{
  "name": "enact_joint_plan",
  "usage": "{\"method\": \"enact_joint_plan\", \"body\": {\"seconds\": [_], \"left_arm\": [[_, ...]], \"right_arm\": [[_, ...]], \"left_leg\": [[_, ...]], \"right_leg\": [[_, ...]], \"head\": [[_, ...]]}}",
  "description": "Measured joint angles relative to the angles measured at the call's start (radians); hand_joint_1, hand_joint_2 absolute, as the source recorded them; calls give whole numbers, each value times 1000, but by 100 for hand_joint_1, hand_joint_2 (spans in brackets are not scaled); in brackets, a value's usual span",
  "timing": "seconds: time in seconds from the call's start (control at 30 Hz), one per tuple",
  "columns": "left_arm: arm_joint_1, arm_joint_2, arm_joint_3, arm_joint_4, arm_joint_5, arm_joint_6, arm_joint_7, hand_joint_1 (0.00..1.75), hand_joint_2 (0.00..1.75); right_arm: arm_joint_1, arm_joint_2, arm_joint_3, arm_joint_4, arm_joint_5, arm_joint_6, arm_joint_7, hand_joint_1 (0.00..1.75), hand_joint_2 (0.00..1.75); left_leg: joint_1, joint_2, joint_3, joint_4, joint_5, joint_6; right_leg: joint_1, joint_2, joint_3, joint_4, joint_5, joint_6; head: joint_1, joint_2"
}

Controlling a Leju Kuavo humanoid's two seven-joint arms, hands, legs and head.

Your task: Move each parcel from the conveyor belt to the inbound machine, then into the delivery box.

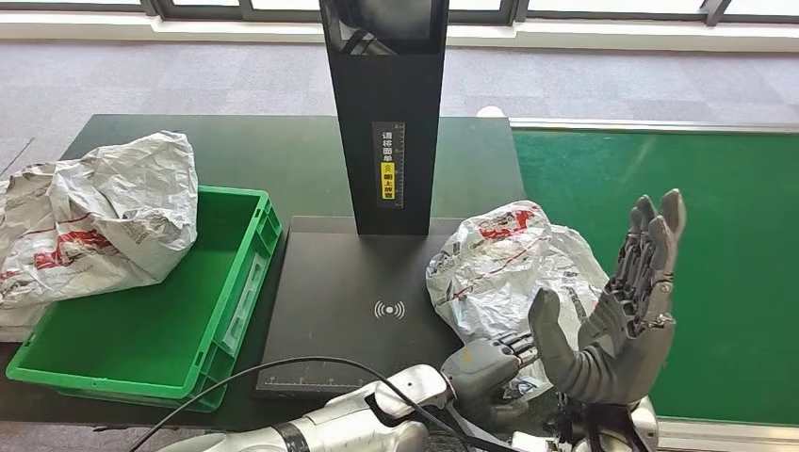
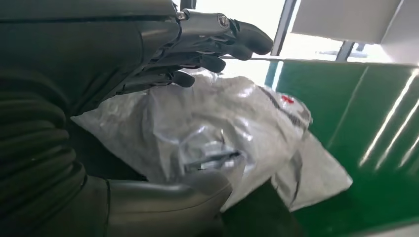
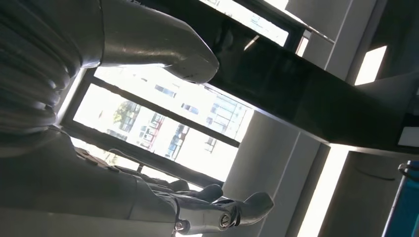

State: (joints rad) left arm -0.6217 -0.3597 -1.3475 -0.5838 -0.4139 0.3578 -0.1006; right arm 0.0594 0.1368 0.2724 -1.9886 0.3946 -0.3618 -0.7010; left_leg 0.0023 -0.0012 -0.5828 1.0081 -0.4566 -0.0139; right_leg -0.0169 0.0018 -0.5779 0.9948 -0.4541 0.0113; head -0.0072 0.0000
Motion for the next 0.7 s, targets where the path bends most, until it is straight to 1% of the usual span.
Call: {"method": "enact_joint_plan", "body": {"seconds": [0.07, 0.1, 0.17, 0.23, 0.27, 0.33, 0.37, 0.4, 0.47, 0.7], "left_arm": [[8, 0, -21, 10, -32, 6, 29, 0, 175], [13, 0, -27, 15, -55, 29, 48, 0, 175], [20, 0, -34, 26, -135, 133, 103, 0, 175], [23, 0, -26, 32, -299, 259, 166, 0, 175], [25, 0, -11, 32, -404, 301, 188, 0, 175], [34, 0, 36, 30, -593, 334, 210, 0, 175], [39, 0, 57, 30, -639, 336, 216, 0, 175], [42, 0, 70, 31, -658, 337, 221, 0, 175], [44, 0, 79, 36, -642, 338, 227, 0, 175], [44, 0, 74, 49, -563, 331, 250, 0, 175]], "right_arm": [[-11, 12, 0, 0, 9, 13, 0, 0, 175], [-15, 17, 0, 0, 13, 16, 1, 0, 175], [-21, 26, 1, 2, 24, 8, 1, 0, 175], [-29, 34, 6, 11, 34, -12, 1, 0, 175], [-34, 39, 12, 19, 39, -22, 1, 0, 175], [-45, 49, 25, 37, 47, -35, 2, 0, 175], [-50, 54, 31, 45, 52, -37, 2, 0, 175], [-53, 59, 35, 51, 56, -37, 2, 0, 175], [-58, 69, 38, 61, 65, -37, 2, 0, 175], [-64, 84, 39, 82, 68, -20, 2, 0, 175]], "left_leg": [[0, 0, 0, 0, 0, 0], [0, 0, 0, 0, 0, 0], [0, 0, 0, 0, 0, 0], [0, 0, 0, 0, 0, 0], [0, 0, 0, 0, 0, 0], [0, -1, 0, 0, 0, 0], [0, -1, 0, 0, 0, 0], [0, -1, 0, 0, 0, 0], [0, -1, 0, 0, 0, 0], [0, -2, 0, 0, 1, 0]], "right_leg": [[0, 0, 0, 0, 0, 0], [0, 0, 0, 0, 0, 0], [0, 0, 0, 0, 0, 0], [0, 0, 0, 0, 0, 0], [0, -1, 0, 0, 0, 0], [0, -1, 0, 0, 0, 0], [0, 0, 0, 0, 0, 0], [0, 0, 0, 0, 0, 0], [0, -1, 0, 0, 0, 0], [0, -2, 0, 0, 0, 0]], "head": [[0, 0], [0, 0], [0, 0], [0, 0], [0, 0], [0, 0], [0, 0], [0, 0], [0, 0], [0, 0]]}}
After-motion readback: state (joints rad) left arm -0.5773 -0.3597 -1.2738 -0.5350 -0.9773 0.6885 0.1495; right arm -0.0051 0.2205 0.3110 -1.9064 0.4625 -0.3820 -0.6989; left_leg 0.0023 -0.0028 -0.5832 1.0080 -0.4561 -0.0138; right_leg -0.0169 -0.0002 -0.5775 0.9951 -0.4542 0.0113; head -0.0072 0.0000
